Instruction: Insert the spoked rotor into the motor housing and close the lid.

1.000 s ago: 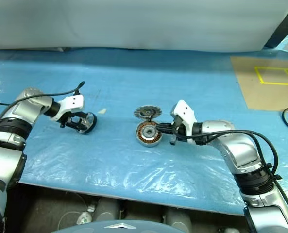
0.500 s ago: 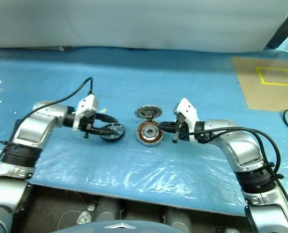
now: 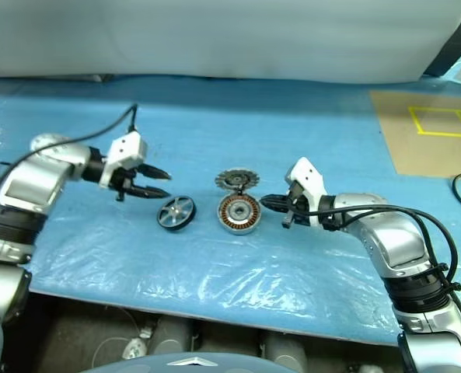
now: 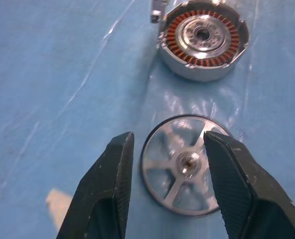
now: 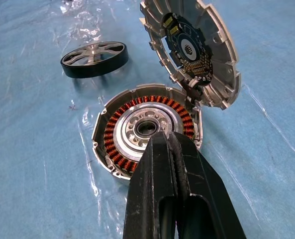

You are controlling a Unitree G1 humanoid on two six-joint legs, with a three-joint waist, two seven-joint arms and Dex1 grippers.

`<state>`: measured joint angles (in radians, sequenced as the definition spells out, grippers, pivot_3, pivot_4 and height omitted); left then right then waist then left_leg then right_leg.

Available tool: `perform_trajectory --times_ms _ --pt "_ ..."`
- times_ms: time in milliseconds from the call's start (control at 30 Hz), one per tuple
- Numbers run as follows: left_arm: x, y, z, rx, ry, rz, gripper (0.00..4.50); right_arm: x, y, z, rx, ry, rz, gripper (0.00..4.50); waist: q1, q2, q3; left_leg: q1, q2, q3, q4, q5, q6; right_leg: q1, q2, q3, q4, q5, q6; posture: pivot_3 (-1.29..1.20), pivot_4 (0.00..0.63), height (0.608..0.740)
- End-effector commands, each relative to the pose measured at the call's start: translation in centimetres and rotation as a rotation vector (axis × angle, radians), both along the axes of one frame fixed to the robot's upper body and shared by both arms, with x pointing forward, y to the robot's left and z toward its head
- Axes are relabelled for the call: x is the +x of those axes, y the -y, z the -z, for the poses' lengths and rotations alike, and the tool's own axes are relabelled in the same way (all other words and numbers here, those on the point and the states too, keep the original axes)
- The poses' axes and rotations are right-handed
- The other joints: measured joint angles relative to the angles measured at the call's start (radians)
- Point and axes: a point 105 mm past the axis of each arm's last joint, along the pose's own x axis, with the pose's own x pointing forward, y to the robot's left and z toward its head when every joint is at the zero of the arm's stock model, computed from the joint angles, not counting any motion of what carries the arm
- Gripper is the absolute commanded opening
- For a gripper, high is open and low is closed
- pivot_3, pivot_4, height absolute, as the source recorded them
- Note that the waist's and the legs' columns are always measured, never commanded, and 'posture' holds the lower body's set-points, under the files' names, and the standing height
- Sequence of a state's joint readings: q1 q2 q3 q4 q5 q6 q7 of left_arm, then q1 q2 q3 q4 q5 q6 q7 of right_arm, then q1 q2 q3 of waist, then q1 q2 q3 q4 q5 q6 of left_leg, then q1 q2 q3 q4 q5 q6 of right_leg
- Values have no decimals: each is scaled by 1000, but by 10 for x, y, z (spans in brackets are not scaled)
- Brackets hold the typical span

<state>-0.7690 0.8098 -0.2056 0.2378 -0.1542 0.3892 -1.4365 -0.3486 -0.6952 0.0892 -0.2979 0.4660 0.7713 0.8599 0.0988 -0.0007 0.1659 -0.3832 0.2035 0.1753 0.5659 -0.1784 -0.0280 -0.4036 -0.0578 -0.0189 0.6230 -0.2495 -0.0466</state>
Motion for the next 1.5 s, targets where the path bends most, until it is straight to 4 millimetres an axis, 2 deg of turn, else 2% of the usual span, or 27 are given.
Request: perform_trajectory --times_ms 33,167,500,767,1000,1200,1500 --pt "-1 -3 14 79 -52 15 2305 1 -5 -9 13 48 -17 0 -1 0 0 0 0 0 0 0 0 0 0 0 0 0 0 0 150 740" --pt "-4 8 27 121 -49 82 2305 2 -7 -9 13 51 -18 0 -1 0 0 -1 1 0 0 0 0 0 0 -1 0 0 0 0 150 740" --pt "6 10 39 199 49 177 2305 -1 -4 -7 12 43 -1 0 0 0 0 -1 1 0 0 0 0 0 0 -1 0 1 1 0 150 740" --pt "8 27 46 204 59 248 2305 -2 -4 -6 10 43 7 0 1 0 0 -1 1 0 0 0 0 0 0 -1 1 2 3 0 150 740" --pt "4 20 58 272 34 285 2305 -2 -3 -5 12 41 19 0 -1 0 0 0 1 -1 0 0 0 0 0 -1 1 2 3 0 150 740" --pt "2 17 53 265 14 292 2305 -3 -2 -2 1 37 22 0 0 0 0 0 1 0 1 0 0 0 0 -1 1 1 1 0 150 740" --pt "-1 12 55 291 -7 307 2305 -2 -4 2 -18 35 16 0 0 0 0 0 1 0 1 0 0 0 0 -1 1 1 1 0 150 740"
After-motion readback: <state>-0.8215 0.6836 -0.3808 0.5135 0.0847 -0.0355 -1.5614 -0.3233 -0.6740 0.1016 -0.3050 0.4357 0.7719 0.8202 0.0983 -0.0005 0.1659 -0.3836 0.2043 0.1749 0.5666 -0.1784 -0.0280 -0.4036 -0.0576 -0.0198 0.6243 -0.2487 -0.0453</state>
